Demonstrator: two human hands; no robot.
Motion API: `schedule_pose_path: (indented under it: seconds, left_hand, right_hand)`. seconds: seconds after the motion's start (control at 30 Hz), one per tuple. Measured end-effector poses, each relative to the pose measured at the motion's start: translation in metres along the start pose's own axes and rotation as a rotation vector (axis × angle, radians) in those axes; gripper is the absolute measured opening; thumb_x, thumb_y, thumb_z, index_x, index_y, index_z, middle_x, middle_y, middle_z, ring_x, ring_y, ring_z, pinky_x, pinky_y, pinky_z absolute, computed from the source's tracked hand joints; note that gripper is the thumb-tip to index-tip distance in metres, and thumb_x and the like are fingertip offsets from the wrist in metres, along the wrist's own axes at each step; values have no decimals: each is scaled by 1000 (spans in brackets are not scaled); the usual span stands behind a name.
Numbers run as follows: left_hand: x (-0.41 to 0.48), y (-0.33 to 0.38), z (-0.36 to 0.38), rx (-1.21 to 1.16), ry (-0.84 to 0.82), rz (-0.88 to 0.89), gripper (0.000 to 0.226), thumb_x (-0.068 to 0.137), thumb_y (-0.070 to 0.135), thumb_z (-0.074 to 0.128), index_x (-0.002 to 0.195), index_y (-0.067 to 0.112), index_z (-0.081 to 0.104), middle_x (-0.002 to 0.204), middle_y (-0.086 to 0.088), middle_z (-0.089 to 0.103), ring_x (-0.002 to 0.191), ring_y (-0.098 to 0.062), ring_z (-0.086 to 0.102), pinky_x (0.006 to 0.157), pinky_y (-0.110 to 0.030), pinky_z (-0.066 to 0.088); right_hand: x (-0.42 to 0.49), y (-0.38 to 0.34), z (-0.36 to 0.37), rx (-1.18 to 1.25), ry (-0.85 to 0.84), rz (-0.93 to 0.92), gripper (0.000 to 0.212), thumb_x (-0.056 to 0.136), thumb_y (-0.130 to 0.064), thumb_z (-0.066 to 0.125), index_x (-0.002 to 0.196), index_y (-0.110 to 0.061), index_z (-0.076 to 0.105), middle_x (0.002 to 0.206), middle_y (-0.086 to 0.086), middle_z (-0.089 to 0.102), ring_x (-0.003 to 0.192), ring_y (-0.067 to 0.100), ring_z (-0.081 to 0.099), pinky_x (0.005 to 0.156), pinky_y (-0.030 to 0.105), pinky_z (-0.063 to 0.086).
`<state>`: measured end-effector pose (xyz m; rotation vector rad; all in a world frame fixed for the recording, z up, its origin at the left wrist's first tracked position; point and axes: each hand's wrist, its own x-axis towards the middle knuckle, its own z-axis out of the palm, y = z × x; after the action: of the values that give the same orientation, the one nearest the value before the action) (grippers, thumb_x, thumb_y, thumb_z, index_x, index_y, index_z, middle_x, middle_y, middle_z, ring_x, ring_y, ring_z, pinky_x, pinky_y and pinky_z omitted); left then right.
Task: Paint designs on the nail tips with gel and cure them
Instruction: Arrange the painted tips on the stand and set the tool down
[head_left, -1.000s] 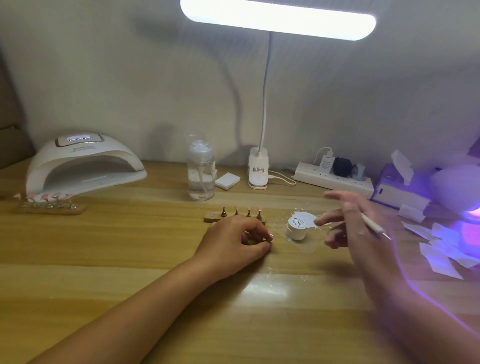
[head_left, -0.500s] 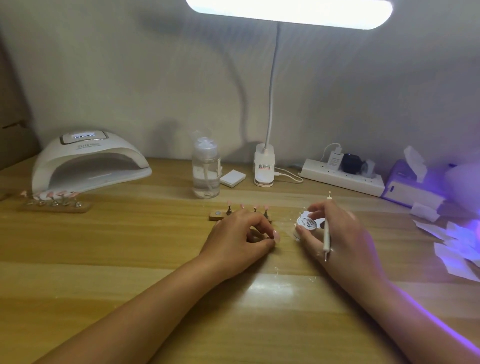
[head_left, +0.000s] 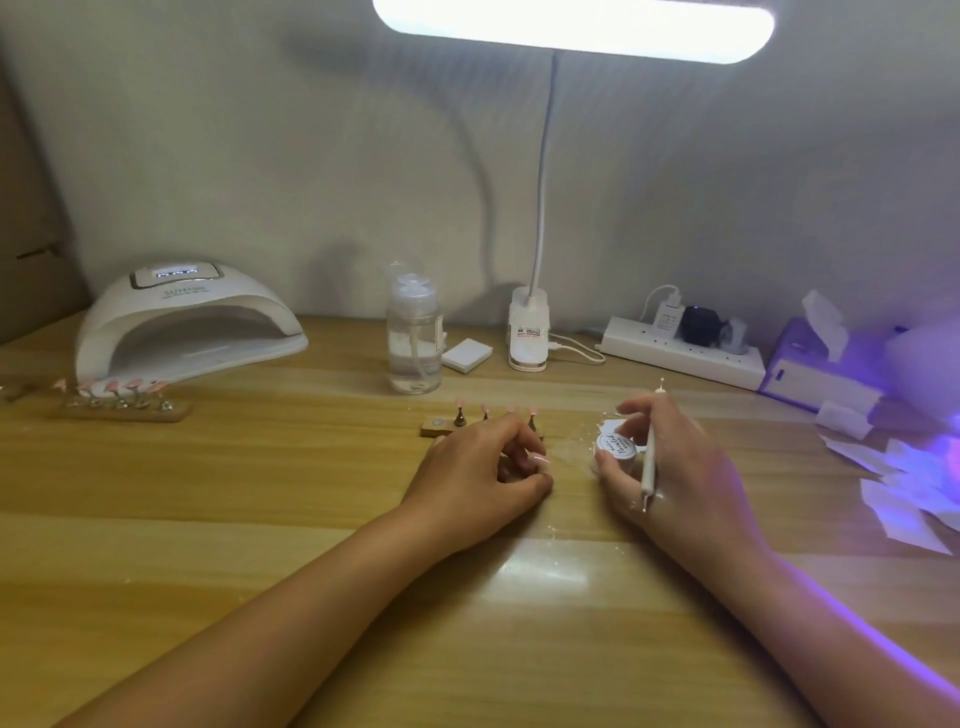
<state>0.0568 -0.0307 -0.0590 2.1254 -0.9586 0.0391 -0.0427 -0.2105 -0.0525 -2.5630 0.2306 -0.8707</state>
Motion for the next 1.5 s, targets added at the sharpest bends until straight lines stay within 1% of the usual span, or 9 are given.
schedule_pose_path:
  seconds: [0.13, 0.23, 0.4, 0.6, 0.73, 0.9, 1.03, 1.17, 1.5]
  left_hand:
    - [-1, -1, 0, 9, -6, 4, 26, 78, 44, 75, 99, 35, 61, 88, 20, 60, 72, 8, 55, 69, -18, 43]
    - [-1, 0, 0, 57, -10, 27, 33, 76, 50, 74, 101, 40, 55, 90, 23, 56, 75, 12, 51, 69, -17, 39]
    - [0, 0, 1, 104, 17, 49, 42, 73, 54, 73, 106, 39, 54, 94, 22, 56, 81, 7, 51, 72, -22, 42]
    - [-2, 3, 0, 94, 73, 101, 52, 66, 68, 66, 106, 37, 54, 98, 21, 56, 93, 0, 51, 84, -29, 47]
    - [-3, 5, -2, 22, 135, 111, 65, 63, 81, 53, 110, 35, 55, 99, 21, 57, 96, 0, 52, 83, -28, 48]
    - [-3, 10, -3, -52, 171, 103, 64, 64, 78, 50, 109, 32, 57, 95, 20, 59, 93, 1, 54, 78, -24, 47]
    - [-4, 13, -4, -72, 275, 123, 42, 73, 63, 62, 102, 33, 58, 87, 18, 61, 87, 2, 56, 74, -17, 45]
    - [-6, 15, -7, -123, 399, 122, 17, 81, 39, 70, 88, 32, 57, 73, 15, 59, 76, -6, 58, 64, -20, 46]
    - [4, -1, -21, -234, 578, 22, 21, 81, 34, 65, 68, 26, 50, 54, 7, 48, 54, -9, 48, 48, -19, 37]
  right_hand:
    - [-2, -5, -5, -7, 52, 16, 41, 92, -39, 65, 124, -16, 56, 106, -2, 68, 99, 23, 63, 87, 47, 48]
    - [-1, -8, -17, 25, 183, 32, 37, 102, -41, 43, 129, -18, 52, 93, -4, 66, 82, 24, 62, 85, 43, 43]
    - [-5, 4, -34, -485, -143, 54, 23, 90, -13, 45, 108, -25, 39, 101, -4, 58, 97, 28, 56, 78, 39, 33]
    - [-4, 12, -30, -549, -296, 40, 46, 92, -15, 47, 134, -33, 46, 128, -7, 55, 120, 21, 52, 90, 35, 38]
    - [14, 57, -73, -499, -195, 371, 34, 85, -11, 53, 116, -21, 64, 114, 2, 66, 103, 28, 61, 85, 36, 52]
    - [-9, 118, -105, -835, -231, 485, 28, 98, -32, 43, 110, -27, 68, 121, 0, 63, 117, 22, 55, 82, 34, 40]
    - [2, 133, -109, -808, -186, 478, 33, 99, -35, 47, 129, -27, 60, 135, -1, 58, 129, 22, 49, 92, 34, 42]
    - [50, 105, -85, -801, -136, 317, 26, 94, -28, 50, 113, -22, 67, 117, 1, 68, 112, 26, 60, 87, 34, 47]
    - [166, -19, 12, -200, -297, 117, 20, 92, -25, 59, 108, -24, 71, 112, 0, 72, 108, 25, 63, 89, 35, 50]
